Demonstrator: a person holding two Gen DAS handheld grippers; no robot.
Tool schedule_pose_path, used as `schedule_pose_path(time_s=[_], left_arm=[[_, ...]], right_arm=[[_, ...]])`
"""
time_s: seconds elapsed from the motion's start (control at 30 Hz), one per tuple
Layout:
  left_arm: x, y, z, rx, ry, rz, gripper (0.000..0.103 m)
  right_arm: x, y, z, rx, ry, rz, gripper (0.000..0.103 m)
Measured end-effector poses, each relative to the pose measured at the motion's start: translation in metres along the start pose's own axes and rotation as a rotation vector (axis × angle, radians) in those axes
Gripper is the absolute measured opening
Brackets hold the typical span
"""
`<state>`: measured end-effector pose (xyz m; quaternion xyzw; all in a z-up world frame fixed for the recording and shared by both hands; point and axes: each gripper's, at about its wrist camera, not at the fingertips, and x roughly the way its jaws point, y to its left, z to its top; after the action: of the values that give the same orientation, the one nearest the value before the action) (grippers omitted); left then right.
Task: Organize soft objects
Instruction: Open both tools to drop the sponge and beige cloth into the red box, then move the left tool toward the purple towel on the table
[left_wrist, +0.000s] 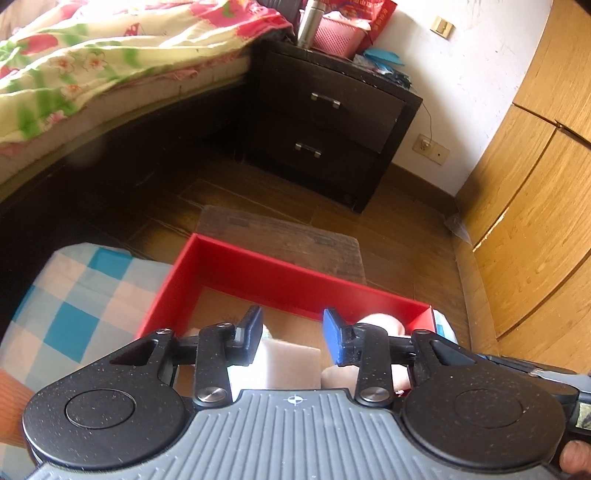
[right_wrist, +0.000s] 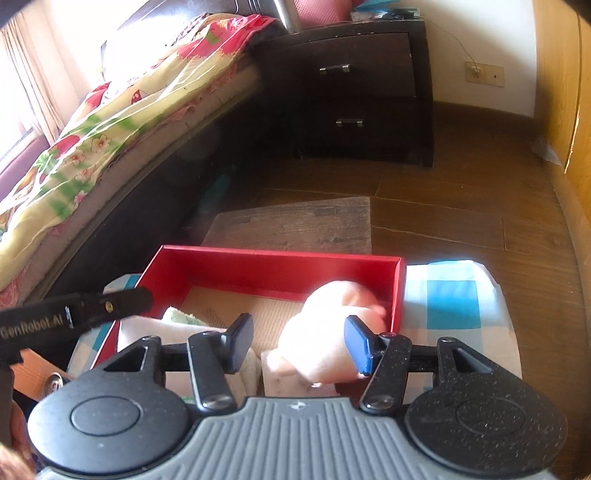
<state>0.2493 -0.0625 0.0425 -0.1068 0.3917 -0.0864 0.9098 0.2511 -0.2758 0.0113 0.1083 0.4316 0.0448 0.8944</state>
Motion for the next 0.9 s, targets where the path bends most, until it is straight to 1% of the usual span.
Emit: schedule_pose_path(time_s=[0.07,0.2,0.23,0.37,0.43,0.63,0.77,0.9], left_arm=[[-0.002,-0.002,0.001,0.009,-0.006,0.006,0.041],[-0.007,-0.004,0.001,0.019,0.004,-0.002,0.043],[-0.009,-0.006,0.0,0.027,0.008,-0.003,0.045],[-0.022,-0.012,-0.009,0.065,0.02,0.001,0.049],[-0.03,-0.013,-0.017,0.07,0.038,0.002,0.051],[-0.046,-0.008,-0.041,0.049,0.1,-0.018,0.051],[-0.054,-0.007,-0.053,0.051,0.114,-0.017,0.051],[-0.059,-0.007,-0.058,0.052,0.118,-0.023,0.052]], right_arm=[[-0.003,0.0,0.0,-0.002,0.001,0.004,0.032],[-0.009,0.005,0.001,-0.011,0.011,0.025,0.033],[-0.012,0.007,0.0,-0.023,0.013,0.028,0.033],[-0.027,0.016,-0.005,-0.048,0.014,0.038,0.036],[-0.035,0.019,-0.008,-0.05,0.019,0.047,0.036],[-0.057,0.027,-0.021,-0.087,0.034,0.018,0.037],[-0.068,0.028,-0.033,-0.091,0.056,0.021,0.037],[-0.075,0.031,-0.042,-0.109,0.067,0.016,0.037]])
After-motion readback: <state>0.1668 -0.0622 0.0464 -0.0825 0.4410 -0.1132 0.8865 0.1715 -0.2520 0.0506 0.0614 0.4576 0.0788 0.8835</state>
